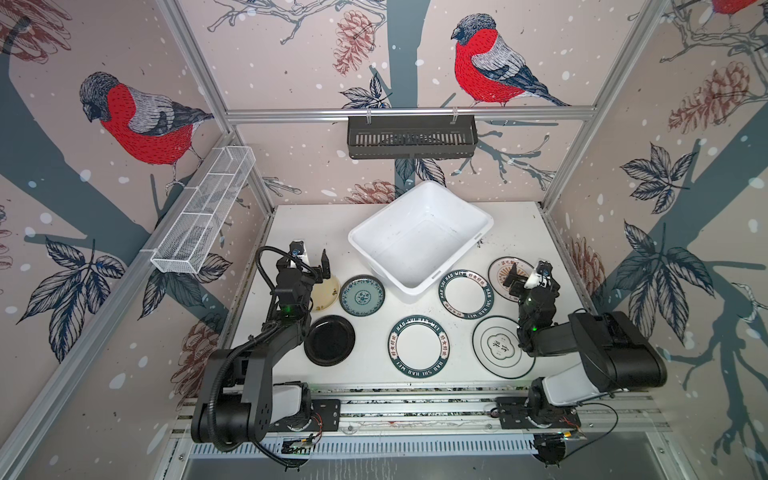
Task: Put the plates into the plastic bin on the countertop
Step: 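Raise the left arm by the bin while the right gripper reaches for the sunburst plate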
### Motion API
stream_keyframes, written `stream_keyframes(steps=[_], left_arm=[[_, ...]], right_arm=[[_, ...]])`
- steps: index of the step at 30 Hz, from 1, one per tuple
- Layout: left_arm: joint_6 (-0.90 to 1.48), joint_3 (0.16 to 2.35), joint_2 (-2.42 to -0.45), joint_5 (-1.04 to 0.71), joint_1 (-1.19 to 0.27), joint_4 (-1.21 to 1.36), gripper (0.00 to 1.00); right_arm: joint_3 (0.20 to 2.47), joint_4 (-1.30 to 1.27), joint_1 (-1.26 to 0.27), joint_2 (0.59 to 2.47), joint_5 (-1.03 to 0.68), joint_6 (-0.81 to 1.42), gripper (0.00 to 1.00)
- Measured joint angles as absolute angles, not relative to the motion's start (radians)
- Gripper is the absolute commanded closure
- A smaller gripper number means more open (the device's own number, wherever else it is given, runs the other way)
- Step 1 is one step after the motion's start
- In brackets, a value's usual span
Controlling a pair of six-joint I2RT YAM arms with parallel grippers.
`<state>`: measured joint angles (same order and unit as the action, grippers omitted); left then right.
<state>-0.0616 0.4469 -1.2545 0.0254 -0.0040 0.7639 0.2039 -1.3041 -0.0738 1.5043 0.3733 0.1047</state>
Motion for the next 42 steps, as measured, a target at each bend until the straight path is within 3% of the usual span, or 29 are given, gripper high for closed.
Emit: stream_keyframes(steps=[11,20,26,32,42], left_arm=[[-0.131,0.768,-1.233,-0.010,-0.004,0.155,0.01],[-0.164,0.891,-1.213,-0.075,-0.004,-0.102,0.01],[-0.185,0.974,-1.213,-0.074,-0.004,-0.191,0.01],[-0.211,1.103,-1.245,-0.093,-0.006,-0.281,0.01],[-0.224,1.307,-1.368,-0.184,-0.047,-0.444,0.01]], right_arm=[[0.183,-1.303,-0.095,1.497,0.418,0.094,0.01],[0.398,-0.936,-0.115,1.347,0.452,0.096,0.01],[0.609,-0.500,-0.130,1.274,0.511,0.286,0.00],[0.698,-0.159,-0.076,1.238,0.380,0.456,0.00],[0.640,0.064,0.086,1.161,0.165,0.607,0.05]])
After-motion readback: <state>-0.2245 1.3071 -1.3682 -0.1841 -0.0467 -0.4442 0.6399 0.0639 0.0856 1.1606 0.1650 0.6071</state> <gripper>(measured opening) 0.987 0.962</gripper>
